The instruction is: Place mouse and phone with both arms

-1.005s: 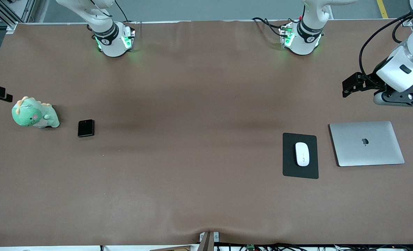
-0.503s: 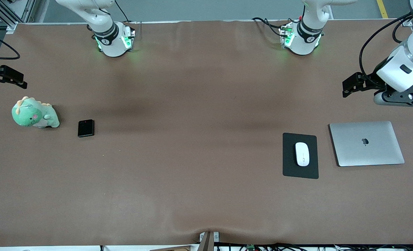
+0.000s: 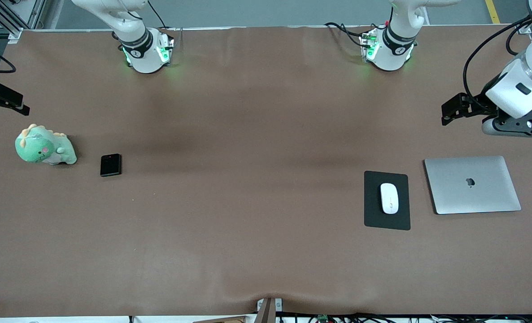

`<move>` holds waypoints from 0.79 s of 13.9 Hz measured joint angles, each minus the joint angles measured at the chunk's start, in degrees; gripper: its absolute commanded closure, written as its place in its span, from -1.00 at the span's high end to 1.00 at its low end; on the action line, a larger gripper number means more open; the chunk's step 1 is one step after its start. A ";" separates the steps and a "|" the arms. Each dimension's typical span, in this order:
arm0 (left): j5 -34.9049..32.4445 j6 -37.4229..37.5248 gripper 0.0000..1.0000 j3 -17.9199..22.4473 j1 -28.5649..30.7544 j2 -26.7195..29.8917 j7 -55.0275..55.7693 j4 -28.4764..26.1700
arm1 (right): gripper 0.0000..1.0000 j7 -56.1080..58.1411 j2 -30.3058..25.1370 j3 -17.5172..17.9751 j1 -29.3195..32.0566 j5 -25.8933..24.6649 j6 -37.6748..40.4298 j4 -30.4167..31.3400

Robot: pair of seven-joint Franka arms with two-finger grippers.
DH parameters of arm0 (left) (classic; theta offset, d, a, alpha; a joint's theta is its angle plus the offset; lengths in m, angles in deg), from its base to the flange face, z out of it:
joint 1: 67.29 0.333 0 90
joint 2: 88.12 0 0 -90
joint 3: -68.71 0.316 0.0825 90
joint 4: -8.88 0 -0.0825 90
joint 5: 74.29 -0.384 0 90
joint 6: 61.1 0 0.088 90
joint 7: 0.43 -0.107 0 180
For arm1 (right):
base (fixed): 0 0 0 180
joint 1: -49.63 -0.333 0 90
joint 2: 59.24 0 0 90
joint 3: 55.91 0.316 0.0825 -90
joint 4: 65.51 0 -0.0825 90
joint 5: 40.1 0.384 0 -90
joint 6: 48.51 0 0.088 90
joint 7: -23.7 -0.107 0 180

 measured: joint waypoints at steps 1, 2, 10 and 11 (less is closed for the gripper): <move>0.00 -0.02 1.00 -0.02 0.00 0.01 -0.80 0.58 | 1.00 0.00 0.19 0.00 0.00 0.01 0.04 0.00; 0.00 -0.01 1.00 -0.05 0.00 0.01 -1.74 1.30 | 1.00 0.00 0.39 0.00 0.00 0.01 0.17 0.01; 0.00 0.05 1.00 -0.01 0.00 0.01 -3.16 2.22 | 1.00 0.01 0.64 -0.02 0.00 0.01 0.71 -0.13; 0.00 0.05 1.00 0.01 0.00 0.01 -3.16 2.22 | 1.00 0.01 0.63 -0.07 0.01 0.00 0.71 -0.53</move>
